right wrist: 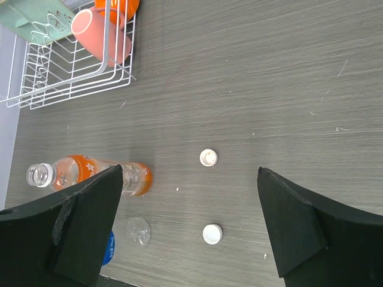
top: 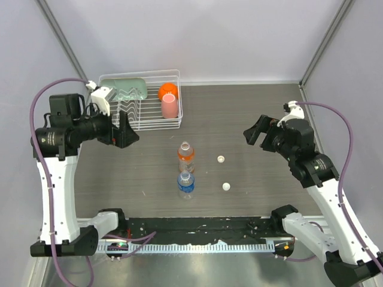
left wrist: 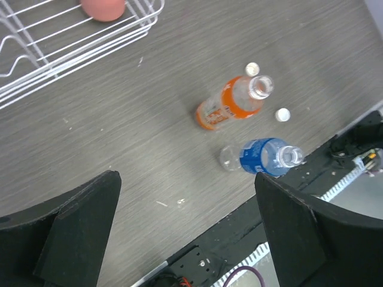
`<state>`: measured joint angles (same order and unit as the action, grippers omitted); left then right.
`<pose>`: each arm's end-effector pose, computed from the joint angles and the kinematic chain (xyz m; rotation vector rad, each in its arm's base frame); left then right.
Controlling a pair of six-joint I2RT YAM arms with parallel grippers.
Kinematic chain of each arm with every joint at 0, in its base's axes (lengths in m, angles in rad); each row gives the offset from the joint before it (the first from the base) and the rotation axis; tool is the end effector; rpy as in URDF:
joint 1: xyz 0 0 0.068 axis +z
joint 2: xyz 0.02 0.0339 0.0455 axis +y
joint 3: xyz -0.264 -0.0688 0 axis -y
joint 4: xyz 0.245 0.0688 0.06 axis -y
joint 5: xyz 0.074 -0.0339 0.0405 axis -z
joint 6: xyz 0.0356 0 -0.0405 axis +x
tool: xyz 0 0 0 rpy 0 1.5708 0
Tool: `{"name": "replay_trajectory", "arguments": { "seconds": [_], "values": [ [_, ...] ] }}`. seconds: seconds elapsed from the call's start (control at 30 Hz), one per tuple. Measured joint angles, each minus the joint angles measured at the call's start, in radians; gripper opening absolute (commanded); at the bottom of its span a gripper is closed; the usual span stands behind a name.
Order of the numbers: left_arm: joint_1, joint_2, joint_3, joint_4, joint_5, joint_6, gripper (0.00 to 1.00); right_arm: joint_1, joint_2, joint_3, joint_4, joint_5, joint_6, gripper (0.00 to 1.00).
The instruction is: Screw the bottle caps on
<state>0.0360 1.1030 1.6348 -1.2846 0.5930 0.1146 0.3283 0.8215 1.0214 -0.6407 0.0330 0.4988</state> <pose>0.1579 -0.0142 0.4543 0.3810 2.2071 -0.6040 0.1589 0.0529 0.3675 0.1955 2.0368 0.4903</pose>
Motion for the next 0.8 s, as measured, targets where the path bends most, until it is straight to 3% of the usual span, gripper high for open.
{"name": "replay_trajectory", "arguments": {
  "seconds": [0.17, 0.33, 0.53, 0.7, 0.8],
  "values": [
    [-0.062, 0.043, 0.102, 0.022, 0.069, -0.014, 1.0, 0.0, -0.043, 0.042, -0.051, 0.058, -0.016, 1.0],
    [-0.412, 0.142, 0.27, 0.064, -0.018, -0.05, 0.99, 0.0, -0.056, 0.124, -0.1, 0.162, -0.028, 0.96],
    [-0.744, 0.304, 0.283, 0.079, -0.252, -0.019, 0.98, 0.0, -0.063, 0.239, -0.149, 0.275, -0.023, 0.89],
    [-0.926, 0.452, 0.245, 0.103, -0.365, 0.01, 0.98, 0.0, -0.112, 0.286, -0.172, 0.359, 0.002, 0.81],
    [-0.993, 0.517, 0.199, 0.158, -0.394, 0.024, 0.91, 0.0, -0.158, 0.298, -0.194, 0.404, 0.012, 0.74]
  ]
}}
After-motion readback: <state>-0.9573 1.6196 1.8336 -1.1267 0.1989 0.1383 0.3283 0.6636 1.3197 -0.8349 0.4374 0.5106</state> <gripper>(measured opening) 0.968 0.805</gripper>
